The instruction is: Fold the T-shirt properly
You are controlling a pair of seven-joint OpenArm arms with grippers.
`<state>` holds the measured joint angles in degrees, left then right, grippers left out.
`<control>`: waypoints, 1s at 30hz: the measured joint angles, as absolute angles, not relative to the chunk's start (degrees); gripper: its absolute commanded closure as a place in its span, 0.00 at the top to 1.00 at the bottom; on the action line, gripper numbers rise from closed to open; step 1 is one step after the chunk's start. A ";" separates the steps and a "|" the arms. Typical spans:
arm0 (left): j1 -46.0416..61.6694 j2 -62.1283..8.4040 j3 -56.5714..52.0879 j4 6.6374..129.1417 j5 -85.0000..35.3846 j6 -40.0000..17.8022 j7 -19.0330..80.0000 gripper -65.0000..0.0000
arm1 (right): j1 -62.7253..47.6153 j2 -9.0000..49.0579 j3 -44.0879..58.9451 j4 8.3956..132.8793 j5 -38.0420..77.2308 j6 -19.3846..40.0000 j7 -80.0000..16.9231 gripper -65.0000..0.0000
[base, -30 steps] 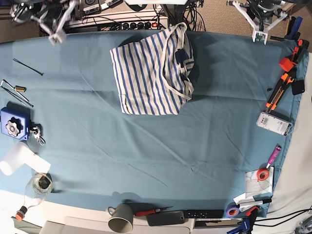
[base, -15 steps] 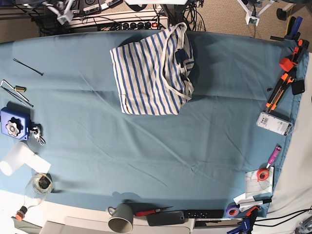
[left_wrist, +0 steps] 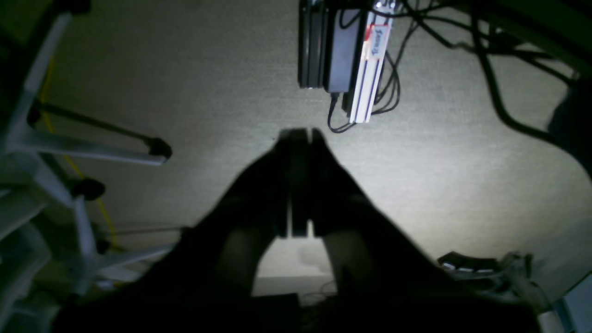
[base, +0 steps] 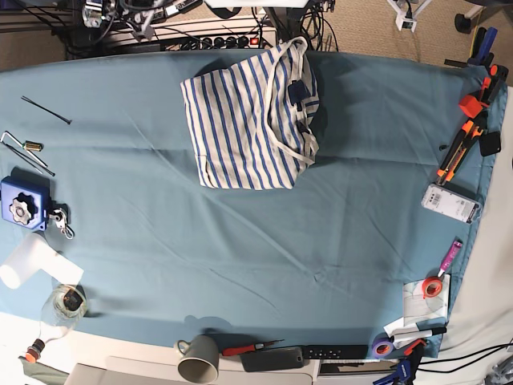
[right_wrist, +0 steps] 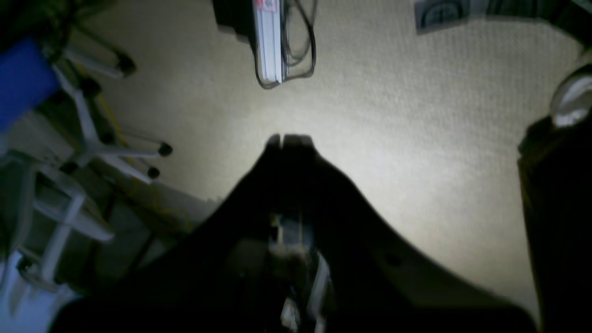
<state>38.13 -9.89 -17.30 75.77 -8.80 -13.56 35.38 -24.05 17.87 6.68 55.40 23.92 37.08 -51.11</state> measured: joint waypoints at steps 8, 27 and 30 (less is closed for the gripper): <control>29.67 -9.67 -17.30 51.92 -5.63 -19.16 23.94 0.00 | -18.52 17.91 6.39 42.02 11.14 36.67 -23.09 0.00; 16.64 -9.15 -17.32 31.97 1.52 -14.85 18.98 0.00 | -11.11 17.58 6.42 21.06 4.51 27.88 2.94 0.00; 16.62 -9.06 -17.32 31.97 1.52 -14.85 19.16 0.00 | -11.09 17.58 6.42 21.06 4.54 27.88 2.96 0.00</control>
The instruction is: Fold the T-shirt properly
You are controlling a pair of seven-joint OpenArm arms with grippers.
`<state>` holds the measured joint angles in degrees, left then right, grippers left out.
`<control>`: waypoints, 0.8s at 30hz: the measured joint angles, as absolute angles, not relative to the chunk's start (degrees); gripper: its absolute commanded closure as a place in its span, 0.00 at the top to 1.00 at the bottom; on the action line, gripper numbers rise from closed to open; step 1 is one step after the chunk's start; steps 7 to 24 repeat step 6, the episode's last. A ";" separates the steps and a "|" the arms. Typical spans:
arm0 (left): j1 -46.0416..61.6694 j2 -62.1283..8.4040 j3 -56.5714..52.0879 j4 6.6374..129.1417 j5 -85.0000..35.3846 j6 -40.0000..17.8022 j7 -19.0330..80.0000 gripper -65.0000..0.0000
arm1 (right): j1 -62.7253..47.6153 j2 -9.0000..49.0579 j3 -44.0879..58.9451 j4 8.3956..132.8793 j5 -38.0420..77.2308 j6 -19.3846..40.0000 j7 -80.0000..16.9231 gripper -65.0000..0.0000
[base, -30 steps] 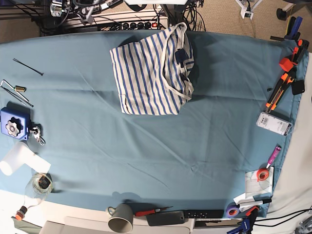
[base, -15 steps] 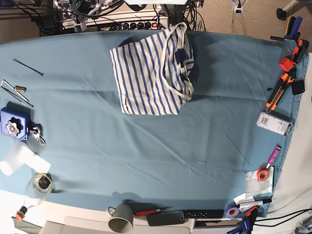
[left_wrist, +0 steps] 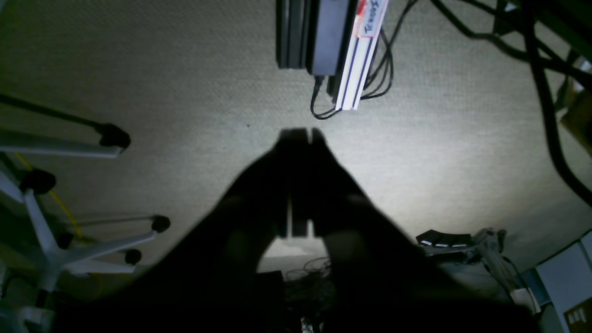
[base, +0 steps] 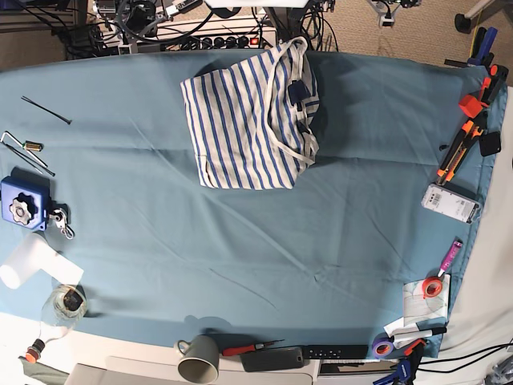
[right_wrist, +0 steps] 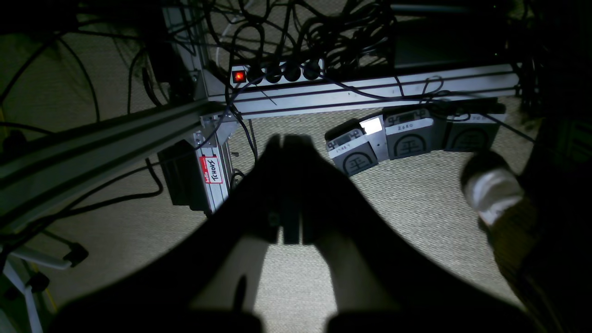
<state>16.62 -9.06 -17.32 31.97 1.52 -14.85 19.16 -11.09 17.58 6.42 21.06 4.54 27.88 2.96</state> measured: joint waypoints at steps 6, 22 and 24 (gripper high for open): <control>16.62 -8.69 -17.32 31.97 1.52 -14.85 18.98 0.00 | -10.46 17.63 6.42 21.06 4.54 27.88 2.55 0.00; 16.62 -8.69 -17.32 31.97 1.52 -14.85 18.98 0.00 | -10.46 17.63 6.42 21.06 4.54 27.88 2.55 0.00; 16.62 -8.69 -17.32 31.97 1.52 -14.85 18.98 0.00 | -10.46 17.63 6.42 21.06 4.54 27.88 2.55 0.00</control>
